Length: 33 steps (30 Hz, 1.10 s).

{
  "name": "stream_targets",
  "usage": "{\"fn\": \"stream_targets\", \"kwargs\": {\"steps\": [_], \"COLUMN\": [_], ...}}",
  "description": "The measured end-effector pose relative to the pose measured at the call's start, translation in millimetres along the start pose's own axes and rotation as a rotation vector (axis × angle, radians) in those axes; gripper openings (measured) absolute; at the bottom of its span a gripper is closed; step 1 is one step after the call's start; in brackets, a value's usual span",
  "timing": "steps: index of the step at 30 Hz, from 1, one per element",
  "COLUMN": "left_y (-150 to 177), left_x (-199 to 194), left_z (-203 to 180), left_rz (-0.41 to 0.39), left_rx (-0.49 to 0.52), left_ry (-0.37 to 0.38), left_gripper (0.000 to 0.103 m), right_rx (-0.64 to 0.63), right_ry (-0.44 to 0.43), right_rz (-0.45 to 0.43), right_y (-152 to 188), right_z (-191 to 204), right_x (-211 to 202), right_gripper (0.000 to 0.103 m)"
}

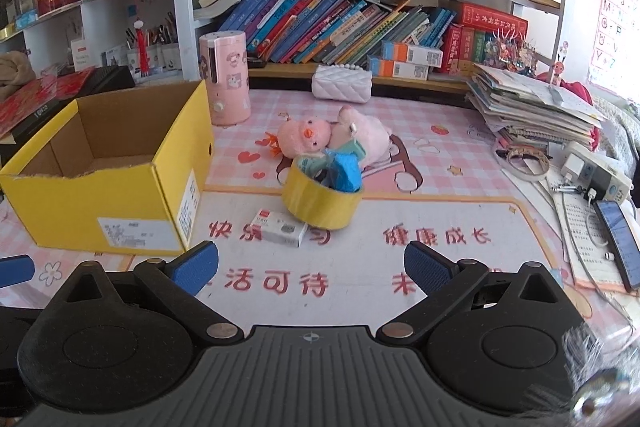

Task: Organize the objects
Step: 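Grasp the yellow tape roll rim with the right tool while the left tool approaches the white staples box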

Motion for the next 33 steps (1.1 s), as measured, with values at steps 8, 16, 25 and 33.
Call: {"fn": "stream_targets", "kwargs": {"steps": [8, 16, 25, 33], "left_y": [-13, -26, -40, -42], "left_x": [10, 27, 48, 61], "left_z": [-19, -48, -79, -91], "left_rz": [-0.010, 0.009, 0.047, 0.097], "left_rx": [0.020, 0.048, 0.072, 0.054], "left_ry": [0.006, 0.025, 0.011, -0.024], "left_gripper": [0.102, 0.101, 0.098, 0.098], "right_rx": [0.008, 0.010, 0.008, -0.047], "right_ry": [-0.012, -0.020, -0.125, -0.245], "right_rz": [-0.002, 0.007, 0.046, 0.152], "right_y": [-18, -36, -65, -84], "right_z": [-21, -46, -71, -70], "right_x": [14, 36, 68, 109], "right_gripper": [0.092, 0.084, 0.084, 0.092]}}
Point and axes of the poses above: each gripper's, at about its wrist camera, not at the fingertips, and x roughly the way its jaws point, z to its left, y to its underside, the point moved 4 cm from there along x, roughly the way its jaws point, and after that the axes turned 13 degrees about z, right-handed, at the moved point
